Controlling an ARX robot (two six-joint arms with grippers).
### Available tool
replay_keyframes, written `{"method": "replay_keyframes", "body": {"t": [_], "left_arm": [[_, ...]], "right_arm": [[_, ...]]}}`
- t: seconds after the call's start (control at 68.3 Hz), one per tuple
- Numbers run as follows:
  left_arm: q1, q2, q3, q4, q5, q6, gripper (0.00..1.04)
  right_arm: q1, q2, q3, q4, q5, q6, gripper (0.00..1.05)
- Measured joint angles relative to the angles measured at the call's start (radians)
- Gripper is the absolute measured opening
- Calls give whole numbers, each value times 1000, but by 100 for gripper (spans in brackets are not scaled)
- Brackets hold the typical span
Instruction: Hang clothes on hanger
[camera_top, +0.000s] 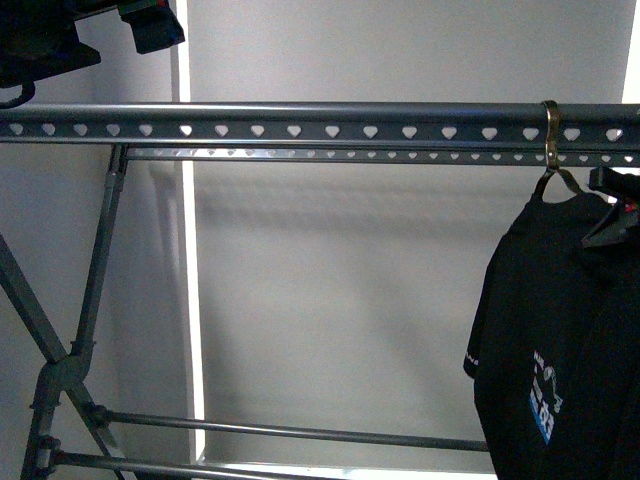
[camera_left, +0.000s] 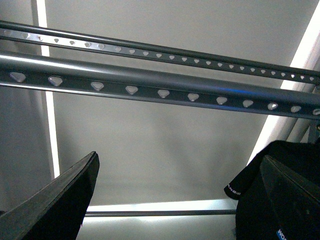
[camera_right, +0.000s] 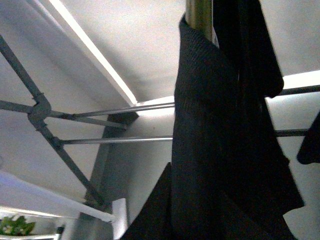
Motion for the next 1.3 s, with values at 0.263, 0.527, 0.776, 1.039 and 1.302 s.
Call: {"method": "replay_keyframes", "body": {"t": [0.263, 0.527, 0.776, 1.039, 1.302], "left_arm": [[1, -2, 2, -43, -82, -25, 98], [-26, -86, -72, -145, -213, 50, 82], [-18, -332, -593, 96, -192, 117, 32], [46, -498, -903, 217, -120, 122, 4], [65, -650, -1096, 248, -120, 124, 4]], "right_arm": [[-4, -412, -472, 428, 68, -86, 66], [199, -1247, -1081, 427, 314, -116, 97], [129, -1578, -1191, -2, 334, -220, 51], [128, -1631, -1260, 18, 333, -230, 2], [127, -1667, -1304, 28, 333, -231, 2]]}}
